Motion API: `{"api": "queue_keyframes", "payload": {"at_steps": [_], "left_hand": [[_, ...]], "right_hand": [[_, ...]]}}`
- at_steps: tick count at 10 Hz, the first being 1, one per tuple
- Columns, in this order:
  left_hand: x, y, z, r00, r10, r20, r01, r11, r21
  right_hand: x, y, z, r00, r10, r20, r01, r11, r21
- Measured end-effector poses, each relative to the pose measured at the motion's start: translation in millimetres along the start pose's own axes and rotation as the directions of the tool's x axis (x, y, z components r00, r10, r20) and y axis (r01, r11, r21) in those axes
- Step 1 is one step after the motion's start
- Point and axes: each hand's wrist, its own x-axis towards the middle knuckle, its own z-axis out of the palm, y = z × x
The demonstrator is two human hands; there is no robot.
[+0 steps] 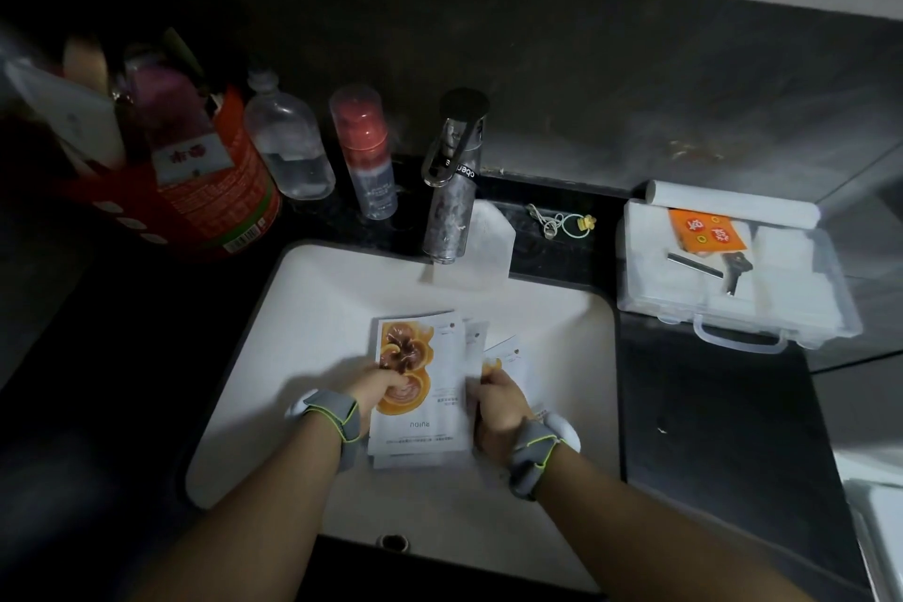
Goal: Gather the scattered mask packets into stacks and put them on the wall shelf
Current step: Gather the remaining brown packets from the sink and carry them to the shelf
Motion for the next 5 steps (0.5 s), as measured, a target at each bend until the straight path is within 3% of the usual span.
{"api": "queue_keyframes", "payload": {"at_steps": [1,2,3,4,5], "left_hand": [[-6,3,1,0.997,0.039,0.067,-0.033,0.996,-0.089],[-10,4,-2,0.997,0.046,0.064,-0.043,0.998,-0.049],[-11,6,-4,0.999,0.039,0.022,-0.039,0.999,-0.009],[-9,5,-8,0.997,0.067,-0.027,-0.066,0.997,0.028],[-24,13,-12,0.999,0.045,-0.001,-0.045,0.999,0.02]], "right_hand": [[-2,-1,6,0.997,-0.001,0.071,-0.003,0.999,0.052],[-5,-5,3,0.999,-0.028,0.04,0.029,0.999,-0.039],[-18,-19,-9,0.98,-0.198,-0.02,0.167,0.873,-0.458],[-21,-22,-22,0.895,-0.437,-0.089,0.182,0.541,-0.821],[-17,-19,-24,0.917,-0.383,-0.116,0.098,0.496,-0.863]]}}
